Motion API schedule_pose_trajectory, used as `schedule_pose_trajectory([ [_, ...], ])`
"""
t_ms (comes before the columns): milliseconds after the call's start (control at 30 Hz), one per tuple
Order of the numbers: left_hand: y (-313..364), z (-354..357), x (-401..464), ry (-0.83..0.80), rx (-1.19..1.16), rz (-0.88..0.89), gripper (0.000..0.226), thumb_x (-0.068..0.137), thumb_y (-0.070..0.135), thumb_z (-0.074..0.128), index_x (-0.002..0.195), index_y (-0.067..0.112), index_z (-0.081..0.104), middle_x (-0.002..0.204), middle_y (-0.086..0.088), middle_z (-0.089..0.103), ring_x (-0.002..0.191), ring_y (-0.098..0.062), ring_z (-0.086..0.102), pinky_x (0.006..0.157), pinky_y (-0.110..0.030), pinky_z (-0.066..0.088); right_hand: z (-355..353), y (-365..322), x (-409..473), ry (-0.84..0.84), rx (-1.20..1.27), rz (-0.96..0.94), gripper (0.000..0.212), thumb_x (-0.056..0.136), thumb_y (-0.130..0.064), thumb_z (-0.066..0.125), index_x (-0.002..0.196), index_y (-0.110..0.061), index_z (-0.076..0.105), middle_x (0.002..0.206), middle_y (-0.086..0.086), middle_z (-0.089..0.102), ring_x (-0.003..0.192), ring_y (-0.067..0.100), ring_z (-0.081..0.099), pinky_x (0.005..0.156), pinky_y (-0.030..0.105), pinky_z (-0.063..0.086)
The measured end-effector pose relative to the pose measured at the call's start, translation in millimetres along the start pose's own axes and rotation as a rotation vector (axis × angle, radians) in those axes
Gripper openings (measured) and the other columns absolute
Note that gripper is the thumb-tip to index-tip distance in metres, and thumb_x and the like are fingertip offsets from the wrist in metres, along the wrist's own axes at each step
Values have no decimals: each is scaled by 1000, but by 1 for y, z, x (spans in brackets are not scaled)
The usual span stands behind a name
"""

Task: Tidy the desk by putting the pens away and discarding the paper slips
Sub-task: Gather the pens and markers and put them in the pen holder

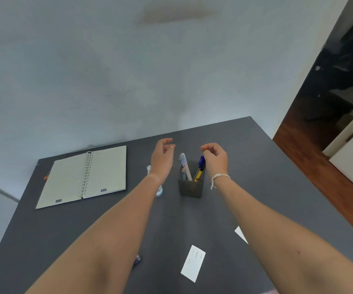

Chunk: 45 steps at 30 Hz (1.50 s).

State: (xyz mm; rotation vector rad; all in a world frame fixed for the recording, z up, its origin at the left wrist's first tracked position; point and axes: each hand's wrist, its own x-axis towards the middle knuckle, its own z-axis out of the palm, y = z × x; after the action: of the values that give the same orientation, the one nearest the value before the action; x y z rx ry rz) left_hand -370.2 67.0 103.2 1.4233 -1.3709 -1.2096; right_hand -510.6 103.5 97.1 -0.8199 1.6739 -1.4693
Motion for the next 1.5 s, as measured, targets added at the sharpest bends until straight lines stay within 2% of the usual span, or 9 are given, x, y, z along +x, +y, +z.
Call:
schedule_pose_trajectory([
  [100, 8, -14, -4, 33, -37, 17, 26, 93, 13, 40, 114, 26, 51, 112, 1, 60, 83, -6, 56, 76, -22, 47, -2, -15, -6, -28, -18, -45, 31, 82, 2, 43, 72, -23, 59, 70, -5, 56, 58, 8, 47, 40, 9, 43],
  [300, 17, -53, -16, 88, -68, 53, 25, 91, 13, 39, 107, 29, 51, 99, 5, 61, 95, -18, 58, 92, -36, 48, 17, -39, -29, -71, -48, -155, 24, 80, 2, 44, 79, -16, 61, 73, -7, 58, 62, 4, 49, 55, 13, 41],
  [600, -22, -147, -55, 128, -25, 3, 23, 92, 13, 39, 108, 24, 52, 104, 0, 60, 106, -22, 58, 100, -39, 46, 96, -25, -101, -201, -129, -237, 26, 79, 4, 46, 77, -16, 61, 76, -2, 59, 64, 5, 51, 51, -2, 38],
  [733, -55, -189, -75, 135, 29, -51, 27, 93, 14, 38, 112, 21, 55, 107, -1, 60, 106, -21, 57, 96, -36, 46, 125, 4, -139, -273, -218, -228, 27, 78, 4, 47, 75, -17, 62, 86, 4, 61, 61, 2, 52, 61, 14, 42],
  [867, -93, -220, -95, 70, 105, -98, 24, 93, 14, 41, 109, 21, 57, 102, -2, 60, 86, -17, 55, 75, -25, 46, 141, 43, -173, -386, -349, -208, 25, 76, 6, 48, 77, -13, 65, 81, 1, 64, 74, 9, 57, 66, 5, 41],
  [967, -118, -239, -108, 17, 243, -124, 23, 91, 16, 45, 109, 22, 58, 96, 2, 60, 73, -5, 53, 60, -13, 39, 142, 73, -193, -481, -485, -194, 22, 75, 4, 52, 80, -12, 67, 85, -1, 63, 82, 15, 58, 75, 14, 40],
  [1067, -142, -253, -119, -92, 333, -165, 17, 87, 21, 56, 103, 26, 59, 97, 1, 61, 88, -15, 58, 76, -20, 42, 138, 95, -209, -564, -627, -200, 19, 75, -3, 55, 82, -15, 67, 88, -1, 64, 86, 16, 58, 80, 19, 40],
  [1233, -172, -271, -136, -410, 708, -158, 41, 76, 38, 70, 113, 27, 58, 103, 4, 56, 104, -16, 54, 93, -28, 42, 126, 114, -225, -760, -946, -204, 20, 76, -18, 61, 96, -18, 66, 103, 3, 64, 102, 19, 52, 92, 29, 43],
  [1500, -177, -268, -139, -472, 979, -26, 19, 82, 21, 59, 100, 17, 63, 112, -7, 57, 108, -24, 53, 95, -37, 44, 116, 119, -230, -862, -1185, -348, 30, 76, -11, 53, 104, -19, 61, 119, 2, 52, 110, 24, 46, 94, 33, 40],
])
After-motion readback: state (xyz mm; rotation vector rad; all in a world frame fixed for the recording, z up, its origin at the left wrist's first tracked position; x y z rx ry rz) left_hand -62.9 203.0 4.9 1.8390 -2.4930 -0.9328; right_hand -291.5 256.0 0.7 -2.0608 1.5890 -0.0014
